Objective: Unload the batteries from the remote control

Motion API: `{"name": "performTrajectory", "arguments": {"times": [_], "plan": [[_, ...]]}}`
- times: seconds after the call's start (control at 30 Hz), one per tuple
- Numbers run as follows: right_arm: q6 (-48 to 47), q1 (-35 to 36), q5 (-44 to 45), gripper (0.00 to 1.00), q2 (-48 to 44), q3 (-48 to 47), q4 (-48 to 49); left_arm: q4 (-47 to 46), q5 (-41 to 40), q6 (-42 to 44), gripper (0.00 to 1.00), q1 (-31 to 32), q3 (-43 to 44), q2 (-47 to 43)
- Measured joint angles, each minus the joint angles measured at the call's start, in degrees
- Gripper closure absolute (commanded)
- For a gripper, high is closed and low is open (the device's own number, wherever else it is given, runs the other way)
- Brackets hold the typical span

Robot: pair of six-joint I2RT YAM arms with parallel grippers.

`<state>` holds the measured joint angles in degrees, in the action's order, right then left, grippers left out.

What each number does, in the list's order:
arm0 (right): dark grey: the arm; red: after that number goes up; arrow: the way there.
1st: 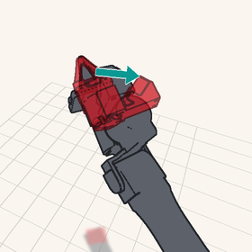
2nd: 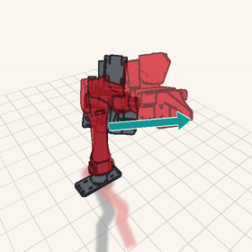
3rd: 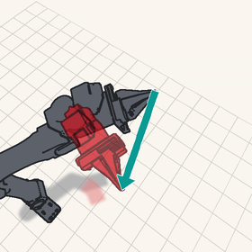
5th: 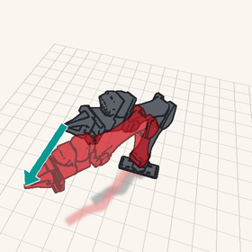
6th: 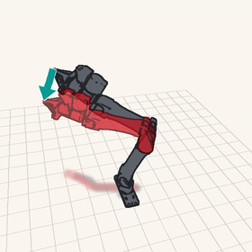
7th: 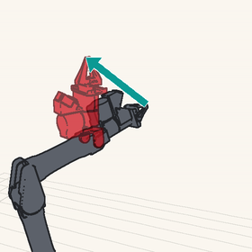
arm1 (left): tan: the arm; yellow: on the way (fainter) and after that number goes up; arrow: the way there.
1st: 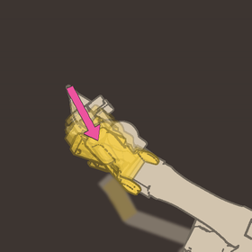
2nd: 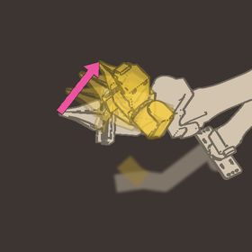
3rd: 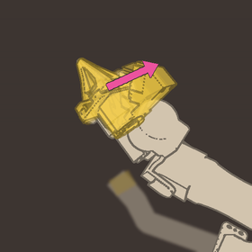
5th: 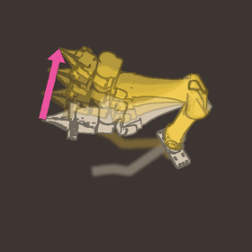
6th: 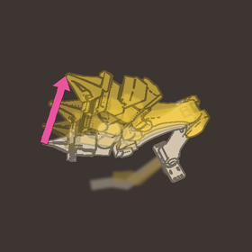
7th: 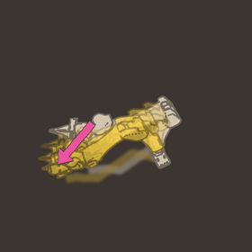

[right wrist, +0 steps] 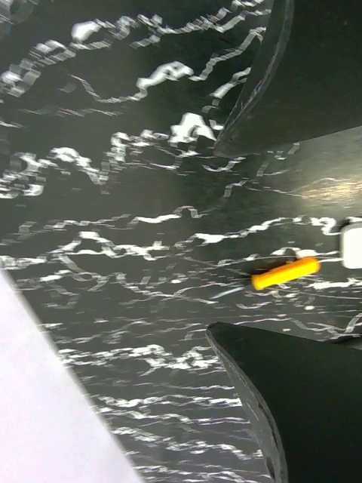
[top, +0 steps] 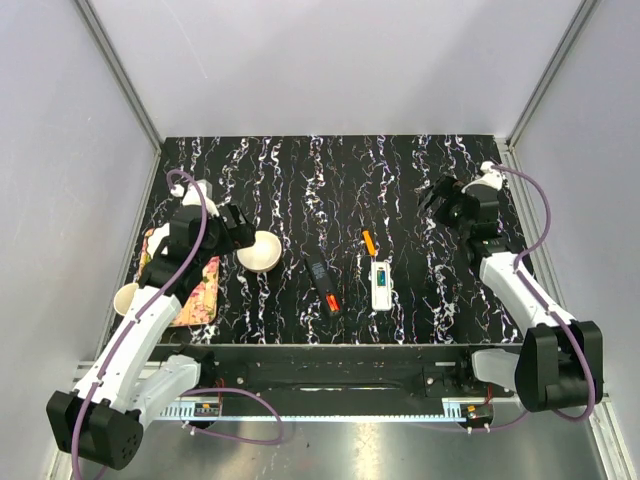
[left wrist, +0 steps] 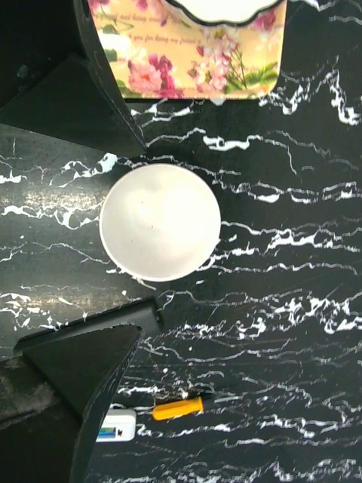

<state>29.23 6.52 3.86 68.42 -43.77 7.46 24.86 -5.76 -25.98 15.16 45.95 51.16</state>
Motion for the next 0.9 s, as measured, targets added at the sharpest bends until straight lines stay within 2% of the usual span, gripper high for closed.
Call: {"name": "performTrajectory", "arguments": {"times": [0.27, 0.37, 0.57, 0.7, 0.9], "plan": [[0.5, 0.3, -9.6, 0.0, 1.3, 1.3, -8.0, -0.5, 8.5, 0.6, 0.01, 1.9, 0.0, 0.0], [0.3, 1.4, -11.1, 0.0, 0.8, 1.5, -10.3, 0.2, 9.0, 0.7, 0.01, 7.7, 1.4, 1.4], [-2.4, 7.2, -10.7, 0.0, 2.2, 0.7, -13.6, 0.5, 8.1, 0.0, 0.01, 18.2, 7.1, 10.7], [-5.1, 13.7, -9.4, 0.07, 8.6, -3.8, -16.4, 0.5, 7.9, -0.5, 0.01, 22.8, 8.8, 16.1], [-9.0, 19.5, -7.5, 0.21, 19.6, -14.1, -20.9, -0.8, 8.0, -1.8, 0.01, 23.5, 8.7, 16.0]]}}
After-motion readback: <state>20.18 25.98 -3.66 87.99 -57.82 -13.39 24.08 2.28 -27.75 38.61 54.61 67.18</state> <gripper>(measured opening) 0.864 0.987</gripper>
